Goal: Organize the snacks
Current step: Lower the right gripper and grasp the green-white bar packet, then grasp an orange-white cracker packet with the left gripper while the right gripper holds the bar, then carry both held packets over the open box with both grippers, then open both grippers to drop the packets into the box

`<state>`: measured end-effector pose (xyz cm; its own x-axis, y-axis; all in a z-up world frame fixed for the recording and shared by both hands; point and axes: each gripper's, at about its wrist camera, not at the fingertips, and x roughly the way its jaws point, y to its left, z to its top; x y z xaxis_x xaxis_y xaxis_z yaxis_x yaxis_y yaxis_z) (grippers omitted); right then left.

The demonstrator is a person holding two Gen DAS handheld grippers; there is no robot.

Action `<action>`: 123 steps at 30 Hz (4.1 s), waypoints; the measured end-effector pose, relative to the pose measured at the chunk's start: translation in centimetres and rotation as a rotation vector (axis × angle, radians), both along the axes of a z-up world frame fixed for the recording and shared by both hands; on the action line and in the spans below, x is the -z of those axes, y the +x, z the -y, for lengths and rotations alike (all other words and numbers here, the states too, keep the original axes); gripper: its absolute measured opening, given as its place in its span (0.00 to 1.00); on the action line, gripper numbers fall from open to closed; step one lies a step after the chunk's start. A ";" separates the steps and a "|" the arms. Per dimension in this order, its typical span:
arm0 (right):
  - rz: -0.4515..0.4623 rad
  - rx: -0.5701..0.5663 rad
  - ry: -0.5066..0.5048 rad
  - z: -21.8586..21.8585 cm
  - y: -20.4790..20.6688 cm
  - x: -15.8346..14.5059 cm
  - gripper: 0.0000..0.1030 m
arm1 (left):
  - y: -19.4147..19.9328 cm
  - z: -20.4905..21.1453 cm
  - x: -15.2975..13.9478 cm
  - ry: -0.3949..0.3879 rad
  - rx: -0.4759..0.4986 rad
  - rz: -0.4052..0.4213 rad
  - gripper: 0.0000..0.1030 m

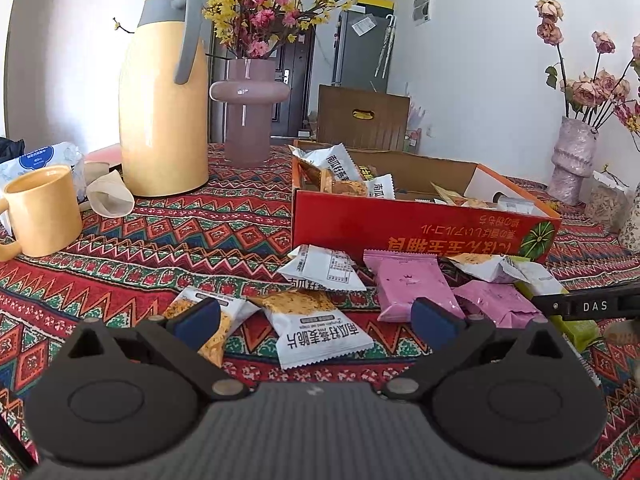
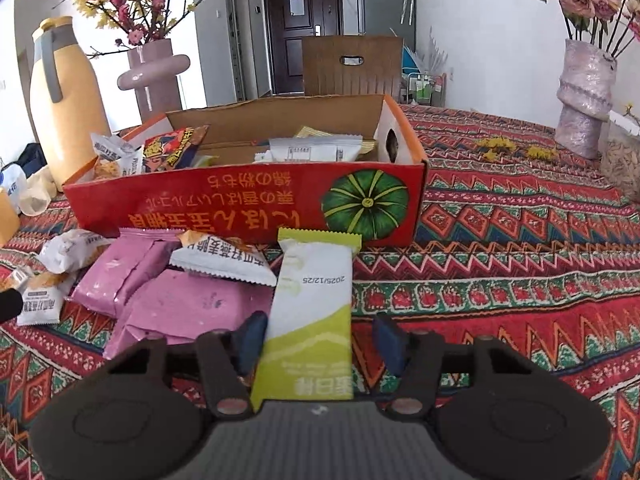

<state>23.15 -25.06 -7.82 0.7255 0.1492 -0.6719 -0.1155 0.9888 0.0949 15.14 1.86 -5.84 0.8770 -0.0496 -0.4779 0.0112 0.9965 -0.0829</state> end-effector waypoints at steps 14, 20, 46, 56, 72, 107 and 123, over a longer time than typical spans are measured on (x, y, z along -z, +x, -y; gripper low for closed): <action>0.166 0.039 0.069 1.2 -3.8 -1.1 0.35 | 0.0 0.0 0.0 -0.001 -0.001 0.000 1.00; 0.257 0.080 0.130 2.0 -6.7 -1.4 0.35 | 0.0 0.0 0.0 0.002 -0.004 0.001 1.00; 0.295 0.095 0.167 2.2 -7.1 -0.3 0.35 | 2.1 -6.1 0.0 0.134 -0.151 -0.163 0.88; 0.295 0.091 0.169 2.2 -7.1 -0.3 0.35 | 4.4 -5.5 1.1 0.114 -0.101 -0.236 0.76; 0.294 0.080 0.179 2.2 -7.1 -0.3 0.35 | 2.9 -5.5 0.0 0.064 -0.102 -0.181 0.43; 0.449 0.057 0.181 1.6 0.0 -7.9 0.35 | 9.1 3.4 -9.9 0.038 -0.042 0.068 0.44; 0.406 0.062 0.152 0.4 7.6 -7.1 0.35 | 16.1 4.0 -7.7 0.025 -0.082 0.046 0.43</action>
<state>30.76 -25.47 -0.69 0.9369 0.1720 -0.3042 -0.1140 0.9733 0.1992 31.28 -2.16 1.88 0.8986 0.0345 -0.4375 -0.0671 0.9960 -0.0593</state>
